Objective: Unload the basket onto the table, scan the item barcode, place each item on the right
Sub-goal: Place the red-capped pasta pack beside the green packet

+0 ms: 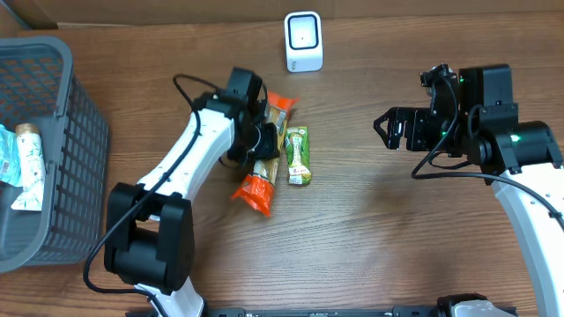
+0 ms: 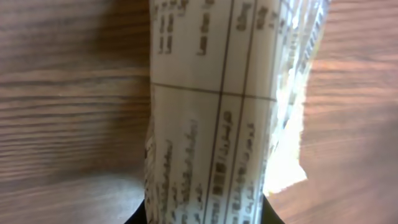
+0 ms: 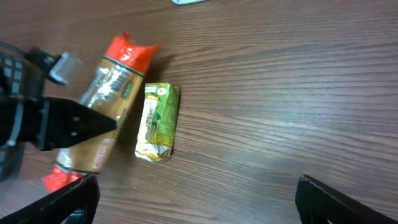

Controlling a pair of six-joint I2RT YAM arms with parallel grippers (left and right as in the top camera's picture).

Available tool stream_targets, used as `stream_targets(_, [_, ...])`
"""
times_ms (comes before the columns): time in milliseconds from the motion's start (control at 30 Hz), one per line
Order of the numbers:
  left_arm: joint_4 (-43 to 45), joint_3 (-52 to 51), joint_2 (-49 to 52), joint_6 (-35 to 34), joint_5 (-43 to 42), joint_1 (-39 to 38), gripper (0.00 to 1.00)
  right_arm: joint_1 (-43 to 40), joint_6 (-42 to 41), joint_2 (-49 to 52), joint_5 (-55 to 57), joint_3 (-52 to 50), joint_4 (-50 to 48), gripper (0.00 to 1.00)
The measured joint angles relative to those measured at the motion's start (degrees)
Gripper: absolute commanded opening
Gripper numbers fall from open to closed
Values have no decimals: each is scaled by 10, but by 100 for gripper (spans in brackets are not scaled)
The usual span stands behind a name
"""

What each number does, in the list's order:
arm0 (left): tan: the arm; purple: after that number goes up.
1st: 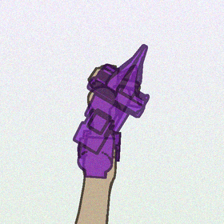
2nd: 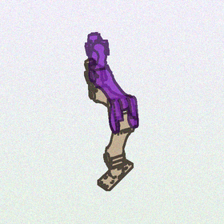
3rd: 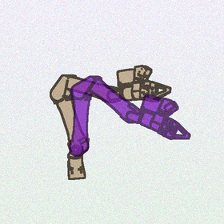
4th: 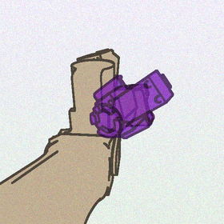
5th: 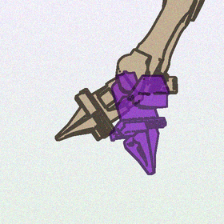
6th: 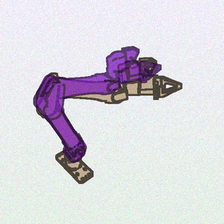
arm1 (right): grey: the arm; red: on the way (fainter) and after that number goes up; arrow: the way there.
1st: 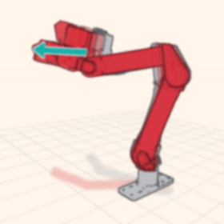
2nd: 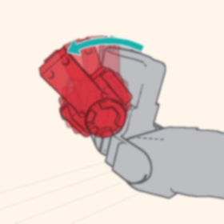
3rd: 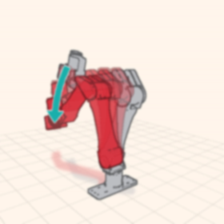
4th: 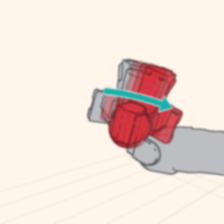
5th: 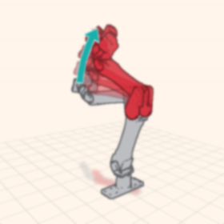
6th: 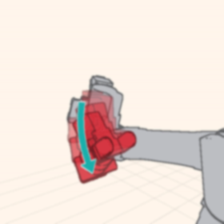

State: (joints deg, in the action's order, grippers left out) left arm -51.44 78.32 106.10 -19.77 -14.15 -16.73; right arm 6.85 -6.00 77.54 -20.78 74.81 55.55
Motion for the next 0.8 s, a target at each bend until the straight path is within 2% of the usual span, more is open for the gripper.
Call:
stream_targets(67, [30, -31, 0, -28, 0, 2, 4, 0, 0, 0, 0, 0, 0, 100])
stream_targets(100, [41, -39, 0, -39, 0, 3, 11, 0, 0, 0, 0, 0, 0, 100])
stream_targets(167, [66, -55, 0, -56, 0, 3, 76, 0, 0, 0, 0, 0, 0, 100])
stream_targets(200, [72, -59, 0, -64, -3, 3, 96, 0, 0, 0, 0, 0, 0, 100])
stream_targets(233, [75, -60, 0, -70, -7, 3, 100, 0, 0, 0, 0, 0, 0, 100])
stream_targets(367, [94, -58, 0, -72, -43, 5, 100, 0, 0, 0, 0, 0, 0, 100])
stream_targets(500, [44, -20, 0, -54, -94, 20, 99, 0, 0, 0, 0, 0, 0, 100])
stream_targets(667, [-78, 138, -4, -11, -106, 61, 100, 0, 0, 0, 0, 0, 0, 100])
stream_targets(800, [-171, 301, -31, 33, -72, 104, 100, 0, 0, 0, 0, 0, 0, 100])
